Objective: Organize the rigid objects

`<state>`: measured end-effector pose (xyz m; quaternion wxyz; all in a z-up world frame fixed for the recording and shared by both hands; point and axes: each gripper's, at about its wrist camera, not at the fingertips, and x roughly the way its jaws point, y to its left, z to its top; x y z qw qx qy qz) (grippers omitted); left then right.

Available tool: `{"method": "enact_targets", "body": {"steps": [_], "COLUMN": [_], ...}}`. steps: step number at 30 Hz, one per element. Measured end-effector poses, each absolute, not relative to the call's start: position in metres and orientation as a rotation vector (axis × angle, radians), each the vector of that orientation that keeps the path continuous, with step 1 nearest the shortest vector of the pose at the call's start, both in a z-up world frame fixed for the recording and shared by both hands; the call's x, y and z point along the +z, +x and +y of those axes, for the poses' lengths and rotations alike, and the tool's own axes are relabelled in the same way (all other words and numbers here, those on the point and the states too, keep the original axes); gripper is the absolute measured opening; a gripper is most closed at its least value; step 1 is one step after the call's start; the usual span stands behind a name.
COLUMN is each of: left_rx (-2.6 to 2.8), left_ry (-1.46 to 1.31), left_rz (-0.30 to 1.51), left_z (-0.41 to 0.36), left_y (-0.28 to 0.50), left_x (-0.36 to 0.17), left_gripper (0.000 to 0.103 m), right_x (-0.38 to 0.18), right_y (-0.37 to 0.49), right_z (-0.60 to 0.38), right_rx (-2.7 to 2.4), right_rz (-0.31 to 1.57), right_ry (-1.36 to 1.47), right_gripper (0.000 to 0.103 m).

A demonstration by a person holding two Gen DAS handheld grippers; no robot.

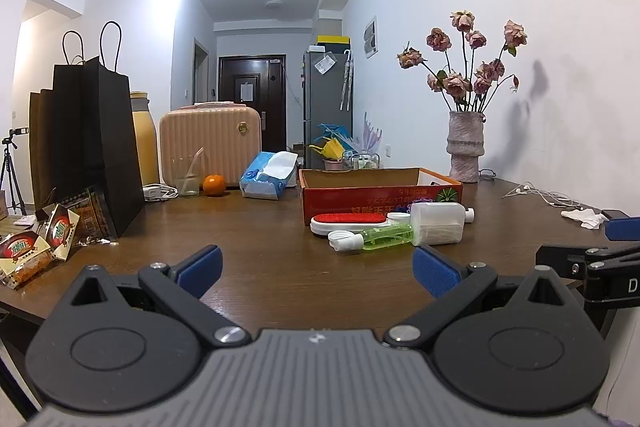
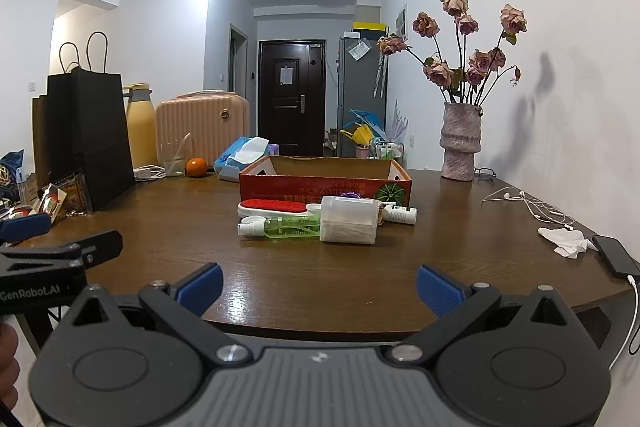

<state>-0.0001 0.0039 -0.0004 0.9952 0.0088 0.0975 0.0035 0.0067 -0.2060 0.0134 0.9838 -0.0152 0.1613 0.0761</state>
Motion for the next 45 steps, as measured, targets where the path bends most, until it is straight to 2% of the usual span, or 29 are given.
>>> {"method": "enact_targets", "body": {"steps": [45], "left_rx": [0.003], "left_ry": [0.028], "left_rz": [0.196], "left_z": [0.0005], "left_y": [0.0], "left_x": [-0.0021], "left_gripper": [0.103], "right_x": [0.012], "right_y": [0.006], "right_z": [-0.2082], "right_rx": [0.143], "right_rz": [0.322], "right_ry": [-0.017], "right_gripper": [0.103]}}
